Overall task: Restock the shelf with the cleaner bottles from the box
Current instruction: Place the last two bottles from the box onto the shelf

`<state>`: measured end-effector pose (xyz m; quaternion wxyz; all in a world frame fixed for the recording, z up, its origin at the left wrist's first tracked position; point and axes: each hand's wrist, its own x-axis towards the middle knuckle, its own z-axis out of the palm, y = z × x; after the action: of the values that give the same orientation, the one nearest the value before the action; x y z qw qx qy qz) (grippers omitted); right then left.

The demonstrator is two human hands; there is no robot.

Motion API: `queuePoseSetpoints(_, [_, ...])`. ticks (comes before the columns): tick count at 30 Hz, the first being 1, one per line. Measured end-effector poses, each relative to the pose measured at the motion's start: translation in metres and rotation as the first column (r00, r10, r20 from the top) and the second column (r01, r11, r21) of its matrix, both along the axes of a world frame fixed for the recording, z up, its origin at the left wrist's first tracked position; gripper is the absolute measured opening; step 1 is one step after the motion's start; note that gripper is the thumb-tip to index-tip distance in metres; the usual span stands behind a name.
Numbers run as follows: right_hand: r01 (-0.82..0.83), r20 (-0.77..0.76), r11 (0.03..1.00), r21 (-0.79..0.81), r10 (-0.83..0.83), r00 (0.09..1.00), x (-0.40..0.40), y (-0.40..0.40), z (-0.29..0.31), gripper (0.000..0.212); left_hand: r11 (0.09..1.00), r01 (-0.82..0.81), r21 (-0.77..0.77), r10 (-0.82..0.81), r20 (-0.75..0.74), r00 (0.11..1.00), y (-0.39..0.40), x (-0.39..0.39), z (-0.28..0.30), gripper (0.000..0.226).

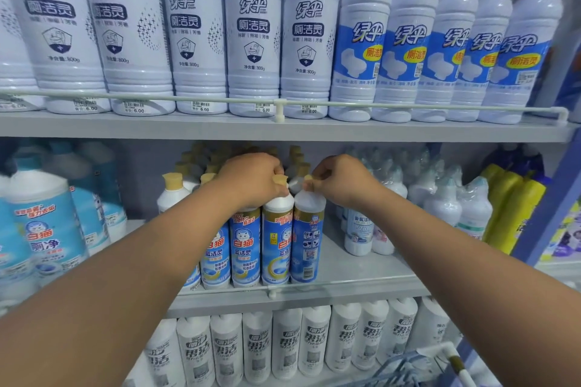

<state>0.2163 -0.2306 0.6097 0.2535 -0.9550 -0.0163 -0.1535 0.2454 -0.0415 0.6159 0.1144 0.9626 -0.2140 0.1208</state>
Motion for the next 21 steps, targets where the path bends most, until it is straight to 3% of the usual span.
queuePoseSetpoints(5, [-0.073,-0.03,0.995,-0.073,0.071,0.997,0.0008,-0.0008,0.0022,0.031,1.0,-0.001,0.014,0.002,-0.033,0.999,0.0039,0.002,-0.0001,0.038])
queuePoseSetpoints(13, [-0.161,-0.101,0.985,-0.055,0.155,0.983,0.0039,-0.0016,0.0037,0.038,1.0,-0.007,0.004,0.007,-0.033,0.999,0.0035,0.0034,-0.0027,0.044])
queuePoseSetpoints(17, [-0.067,-0.068,0.997,-0.036,0.065,0.996,0.0058,-0.0023,-0.0003,0.045,1.0,-0.001,-0.011,0.0,-0.045,0.999,0.0034,0.0064,-0.0043,0.044])
queuePoseSetpoints(21, [-0.055,-0.075,0.995,-0.078,0.049,0.996,0.0084,-0.0034,-0.0008,0.039,1.0,0.003,-0.014,-0.003,-0.05,0.999,0.003,0.0083,-0.0048,0.045])
